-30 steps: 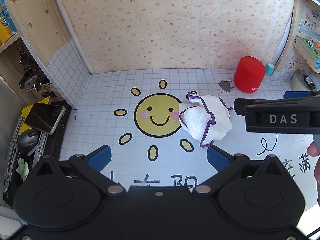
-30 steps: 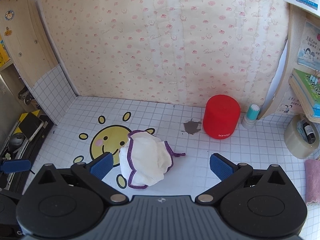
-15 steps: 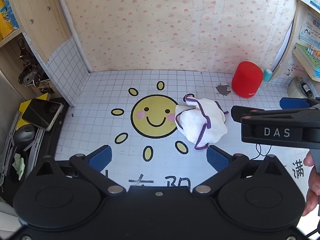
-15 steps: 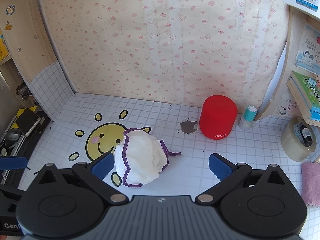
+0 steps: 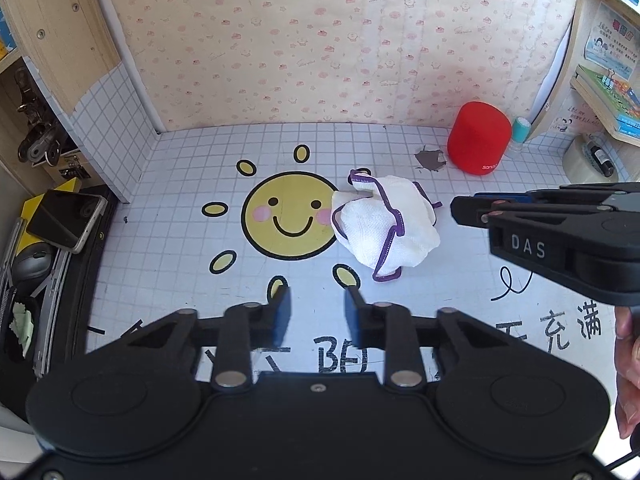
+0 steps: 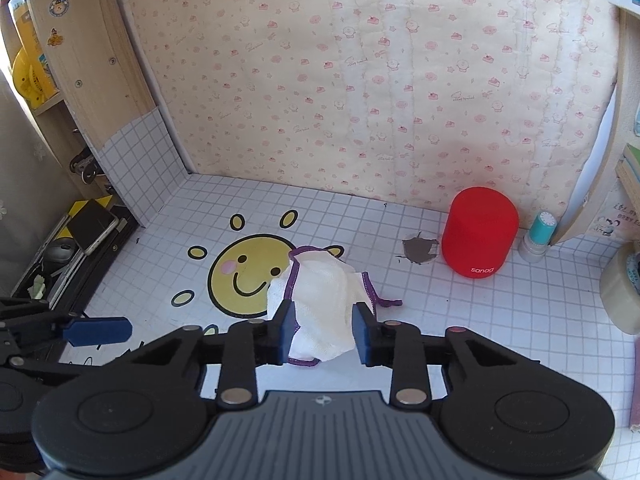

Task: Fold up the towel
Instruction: 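Lower the right gripper onto the towel and close on its purple edge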

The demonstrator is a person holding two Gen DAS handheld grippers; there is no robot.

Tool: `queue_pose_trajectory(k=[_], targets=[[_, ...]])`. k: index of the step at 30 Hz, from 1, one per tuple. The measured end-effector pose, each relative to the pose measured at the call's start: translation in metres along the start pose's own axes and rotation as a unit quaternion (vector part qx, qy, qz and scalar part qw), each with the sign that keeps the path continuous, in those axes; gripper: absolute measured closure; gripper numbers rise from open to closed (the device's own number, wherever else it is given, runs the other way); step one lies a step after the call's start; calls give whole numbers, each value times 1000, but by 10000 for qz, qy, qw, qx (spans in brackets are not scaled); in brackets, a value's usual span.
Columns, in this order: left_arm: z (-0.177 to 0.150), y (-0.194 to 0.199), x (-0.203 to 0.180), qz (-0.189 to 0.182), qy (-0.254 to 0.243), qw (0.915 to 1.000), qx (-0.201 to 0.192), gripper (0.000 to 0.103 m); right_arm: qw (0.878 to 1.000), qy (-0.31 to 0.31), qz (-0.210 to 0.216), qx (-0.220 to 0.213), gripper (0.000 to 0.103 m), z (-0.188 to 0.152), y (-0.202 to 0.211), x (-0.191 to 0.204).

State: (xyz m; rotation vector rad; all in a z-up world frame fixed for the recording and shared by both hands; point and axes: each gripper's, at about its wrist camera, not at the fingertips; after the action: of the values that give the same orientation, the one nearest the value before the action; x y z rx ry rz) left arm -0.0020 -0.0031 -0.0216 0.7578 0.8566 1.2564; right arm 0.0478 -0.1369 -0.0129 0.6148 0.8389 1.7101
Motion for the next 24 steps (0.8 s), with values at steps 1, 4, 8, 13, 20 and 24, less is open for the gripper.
queue_pose_trajectory(k=[1, 4, 8, 13, 20, 24], targets=[[0, -1, 0, -7, 4, 10000, 7, 90, 10000, 10, 27, -4, 103, 0, -1, 0], [-1, -2, 1, -23, 1, 10000, -11, 95, 10000, 35, 63, -8, 103, 0, -4, 0], [1, -3, 2, -61, -24, 9999, -83, 94, 10000, 60, 6, 7, 103, 1, -10, 0], [4, -5, 2, 49, 36, 9998, -197, 28, 9999, 16, 52, 162, 86, 3, -22, -4], [9, -14, 1, 114, -5, 9998, -138, 22, 9993, 248, 100, 271, 70, 2, -37, -3], [8, -19, 5, 48, 113, 9999, -86, 22, 9986, 368, 246, 302, 65, 4, -43, 0]])
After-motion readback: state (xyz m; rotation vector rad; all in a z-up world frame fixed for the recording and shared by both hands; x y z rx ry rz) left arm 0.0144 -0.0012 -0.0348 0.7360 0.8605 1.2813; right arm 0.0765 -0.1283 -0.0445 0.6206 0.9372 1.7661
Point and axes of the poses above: each gripper's, at about its wrist camera, not at the fingertips, and y roughly against the way its jaws point, x to its left, z to its top, and after that the axes turned 11 degrees about -z, right-handed
